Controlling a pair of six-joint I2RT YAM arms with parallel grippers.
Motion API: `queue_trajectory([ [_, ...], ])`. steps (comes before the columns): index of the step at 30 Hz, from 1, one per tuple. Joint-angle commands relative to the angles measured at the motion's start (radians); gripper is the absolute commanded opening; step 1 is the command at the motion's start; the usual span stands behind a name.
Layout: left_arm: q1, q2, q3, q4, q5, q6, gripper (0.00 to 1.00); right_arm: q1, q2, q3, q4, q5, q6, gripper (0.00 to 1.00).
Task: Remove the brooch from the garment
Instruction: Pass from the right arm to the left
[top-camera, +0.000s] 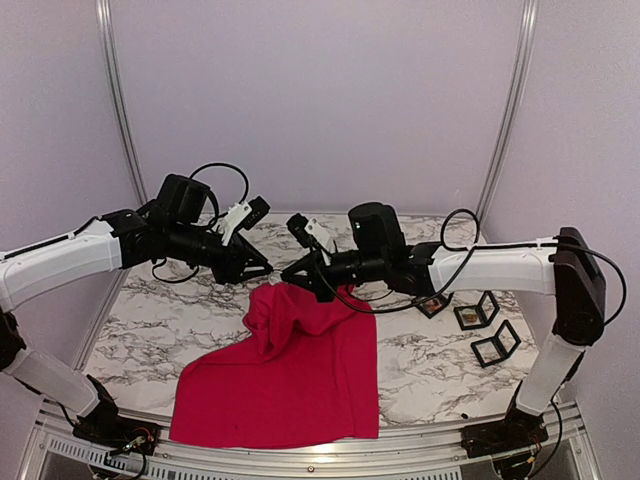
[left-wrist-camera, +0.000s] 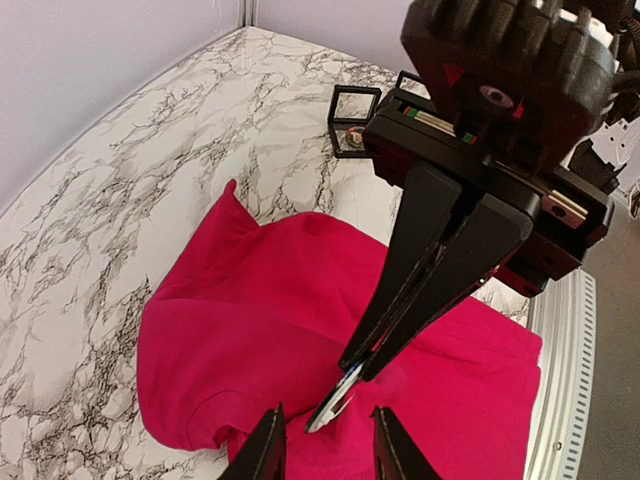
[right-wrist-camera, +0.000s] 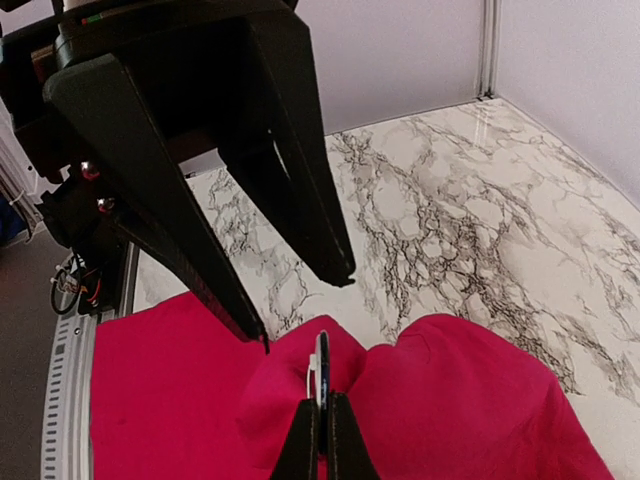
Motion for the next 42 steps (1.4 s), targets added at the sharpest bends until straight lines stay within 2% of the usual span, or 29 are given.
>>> queue_trajectory([
  [1, -0.003, 0.027, 0.029, -0.072, 0.015, 0.070, 0.31, 0.017, -0.021, 0.058, -0.045, -0.039, -0.055, 0.00],
  [11, -0.030, 0.077, 0.062, -0.100, 0.017, 0.092, 0.29, 0.028, -0.001, 0.090, -0.087, -0.041, -0.081, 0.00],
  [17, -0.035, 0.088, 0.075, -0.089, 0.017, 0.084, 0.23, 0.030, 0.012, 0.103, -0.117, -0.030, -0.094, 0.00],
  [22, -0.035, 0.076, 0.083, -0.100, 0.004, 0.087, 0.26, 0.030, 0.016, 0.105, -0.129, -0.026, -0.101, 0.00],
  [27, -0.035, 0.076, 0.082, -0.108, 0.006, 0.087, 0.25, 0.030, 0.018, 0.110, -0.134, -0.026, -0.105, 0.00],
  [36, -0.035, 0.076, 0.064, -0.087, 0.024, 0.062, 0.14, 0.032, 0.029, 0.121, -0.143, -0.034, -0.102, 0.00],
  [42, -0.035, 0.074, 0.048, -0.060, 0.044, 0.042, 0.00, 0.034, 0.036, 0.132, -0.144, -0.024, -0.099, 0.00],
])
